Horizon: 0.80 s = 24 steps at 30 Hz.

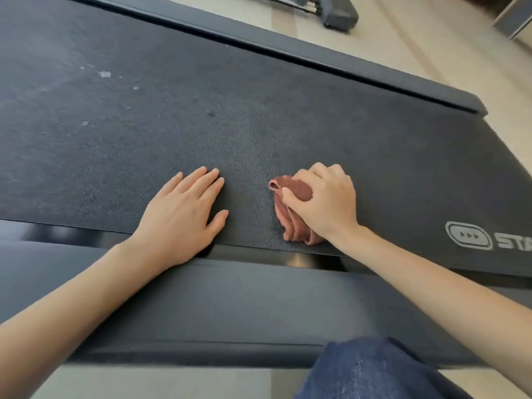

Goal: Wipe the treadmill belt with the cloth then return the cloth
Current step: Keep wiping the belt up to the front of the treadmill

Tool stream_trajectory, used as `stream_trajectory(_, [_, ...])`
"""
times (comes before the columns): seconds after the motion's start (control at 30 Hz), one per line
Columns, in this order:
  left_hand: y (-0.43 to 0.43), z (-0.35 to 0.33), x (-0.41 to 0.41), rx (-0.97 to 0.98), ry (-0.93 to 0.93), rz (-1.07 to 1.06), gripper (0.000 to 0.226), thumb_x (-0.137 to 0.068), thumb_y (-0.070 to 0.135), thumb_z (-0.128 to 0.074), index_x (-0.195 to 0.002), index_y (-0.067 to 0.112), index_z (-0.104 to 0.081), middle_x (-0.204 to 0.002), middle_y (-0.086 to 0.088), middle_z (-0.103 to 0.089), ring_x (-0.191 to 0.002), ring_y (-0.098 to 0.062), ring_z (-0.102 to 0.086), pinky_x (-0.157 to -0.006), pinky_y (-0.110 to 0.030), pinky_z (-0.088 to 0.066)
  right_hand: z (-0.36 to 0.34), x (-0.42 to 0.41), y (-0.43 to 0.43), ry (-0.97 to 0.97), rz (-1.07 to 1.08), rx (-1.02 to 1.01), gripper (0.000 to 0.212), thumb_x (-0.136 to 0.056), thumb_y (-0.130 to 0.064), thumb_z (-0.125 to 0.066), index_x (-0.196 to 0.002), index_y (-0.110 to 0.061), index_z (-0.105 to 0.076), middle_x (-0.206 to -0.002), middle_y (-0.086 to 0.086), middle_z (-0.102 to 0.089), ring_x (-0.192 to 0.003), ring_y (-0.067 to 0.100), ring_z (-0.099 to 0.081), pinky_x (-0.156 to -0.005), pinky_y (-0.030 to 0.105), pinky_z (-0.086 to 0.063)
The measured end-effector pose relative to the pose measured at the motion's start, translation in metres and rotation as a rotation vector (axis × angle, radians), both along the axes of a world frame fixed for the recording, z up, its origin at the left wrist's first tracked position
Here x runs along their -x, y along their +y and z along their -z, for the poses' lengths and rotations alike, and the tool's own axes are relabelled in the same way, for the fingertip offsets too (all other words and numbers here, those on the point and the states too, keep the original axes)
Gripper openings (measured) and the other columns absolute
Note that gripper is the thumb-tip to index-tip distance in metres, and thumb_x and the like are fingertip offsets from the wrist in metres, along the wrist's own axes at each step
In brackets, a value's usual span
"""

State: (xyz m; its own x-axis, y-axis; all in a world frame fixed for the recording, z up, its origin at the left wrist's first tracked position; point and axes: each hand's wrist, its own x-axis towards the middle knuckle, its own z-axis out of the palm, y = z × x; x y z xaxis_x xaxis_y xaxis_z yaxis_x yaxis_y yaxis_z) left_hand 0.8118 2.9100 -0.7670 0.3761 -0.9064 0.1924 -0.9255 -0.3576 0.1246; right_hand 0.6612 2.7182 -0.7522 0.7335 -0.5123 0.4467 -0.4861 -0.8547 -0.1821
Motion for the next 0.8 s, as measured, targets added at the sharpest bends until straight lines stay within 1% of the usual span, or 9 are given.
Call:
stream_trajectory(0.1, [0.024, -0.002, -0.01, 0.008, 0.049, -0.06, 0.068, -0.087, 0.047, -0.028, -0.126, 0.001, -0.058, -0.133, -0.013, -0.056, -0.127, -0.031, -0.049, -0.105, -0.05, -0.035, -0.001, -0.057, 0.035, 0.015, 0.004, -0.002, 0.034, -0.078, -0.051, -0.054, -0.083, -0.022, -0.071, -0.079, 0.0, -0.062, -0.08, 0.031, -0.053, -0.065, 0.032, -0.031])
stream_trajectory(0.13, [0.032, -0.002, -0.013, 0.019, 0.067, -0.079, 0.068, -0.087, 0.047, -0.028, -0.127, 0.001, -0.058, -0.134, -0.013, -0.055, -0.127, -0.031, -0.049, -0.105, -0.05, -0.035, -0.002, -0.07, 0.043, 0.043, -0.005, -0.004, 0.032, -0.079, -0.05, -0.056, -0.087, -0.023, -0.071, -0.082, 0.001, -0.062, -0.083, 0.031, -0.052, -0.067, 0.032, -0.031])
stream_trajectory(0.2, [0.044, -0.003, -0.014, 0.039, 0.077, -0.086, 0.067, -0.087, 0.047, -0.028, -0.126, 0.001, -0.058, -0.133, -0.013, -0.056, -0.126, -0.031, -0.05, -0.103, -0.05, -0.036, -0.007, -0.075, 0.045, 0.121, -0.082, -0.044, 0.034, -0.081, -0.052, -0.055, -0.093, -0.024, -0.07, -0.086, -0.001, -0.06, -0.088, 0.03, -0.05, -0.071, 0.035, -0.037])
stream_trajectory(0.3, [0.052, -0.004, -0.012, 0.064, 0.075, -0.076, 0.066, -0.086, 0.046, -0.03, -0.123, 0.0, -0.06, -0.129, -0.014, -0.059, -0.122, -0.033, -0.053, -0.1, -0.051, -0.039, -0.011, -0.03, 0.023, 0.149, -0.159, -0.1, 0.045, -0.076, -0.059, -0.042, -0.089, -0.026, -0.07, -0.083, -0.006, -0.055, -0.084, 0.023, -0.047, -0.075, 0.037, -0.042])
stream_trajectory(0.4, [0.052, -0.003, -0.013, 0.054, 0.09, -0.07, 0.067, -0.086, 0.047, -0.03, -0.123, 0.0, -0.06, -0.13, -0.014, -0.058, -0.123, -0.033, -0.052, -0.101, -0.051, -0.038, -0.008, 0.034, 0.009, 0.052, -0.054, -0.123, 0.041, -0.077, -0.056, -0.047, -0.086, -0.024, -0.071, -0.082, -0.006, -0.058, -0.082, 0.02, -0.046, -0.074, 0.039, -0.045])
stream_trajectory(0.5, [0.052, -0.003, -0.013, 0.053, 0.094, -0.086, 0.069, -0.085, 0.048, -0.028, -0.124, 0.001, -0.06, -0.132, -0.013, -0.057, -0.125, -0.031, -0.05, -0.104, -0.047, -0.035, -0.006, 0.04, 0.011, 0.032, -0.099, -0.067, 0.035, -0.077, -0.051, -0.052, -0.081, -0.021, -0.07, -0.08, -0.005, -0.059, -0.08, 0.023, -0.048, -0.072, 0.041, -0.045])
stream_trajectory(0.63, [0.052, 0.0, -0.013, 0.041, 0.119, -0.107, 0.068, -0.084, 0.047, -0.028, -0.125, 0.003, -0.06, -0.134, -0.01, -0.056, -0.127, -0.028, -0.049, -0.105, -0.046, -0.035, -0.002, -0.024, 0.047, -0.011, -0.299, -0.027, 0.03, -0.075, -0.049, -0.055, -0.075, -0.022, -0.067, -0.075, -0.006, -0.057, -0.076, 0.023, -0.049, -0.067, 0.037, -0.042])
stream_trajectory(0.7, [0.053, -0.001, -0.014, 0.032, 0.13, -0.128, 0.069, -0.083, 0.047, -0.027, -0.127, 0.003, -0.058, -0.136, -0.01, -0.054, -0.129, -0.026, -0.047, -0.107, -0.045, -0.032, 0.001, -0.067, 0.074, -0.02, -0.332, -0.023, 0.031, -0.074, -0.051, -0.052, -0.075, -0.023, -0.067, -0.074, -0.006, -0.057, -0.075, 0.023, -0.05, -0.065, 0.033, -0.038])
stream_trajectory(0.8, [0.065, -0.002, -0.018, 0.035, 0.129, -0.245, 0.072, -0.081, 0.048, -0.026, -0.128, 0.002, -0.056, -0.139, -0.011, -0.051, -0.132, -0.026, -0.043, -0.108, -0.046, -0.029, 0.002, -0.109, 0.098, -0.037, -0.356, 0.007, 0.034, -0.074, -0.052, -0.05, -0.077, -0.023, -0.068, -0.074, -0.005, -0.057, -0.074, 0.024, -0.051, -0.064, 0.03, -0.033])
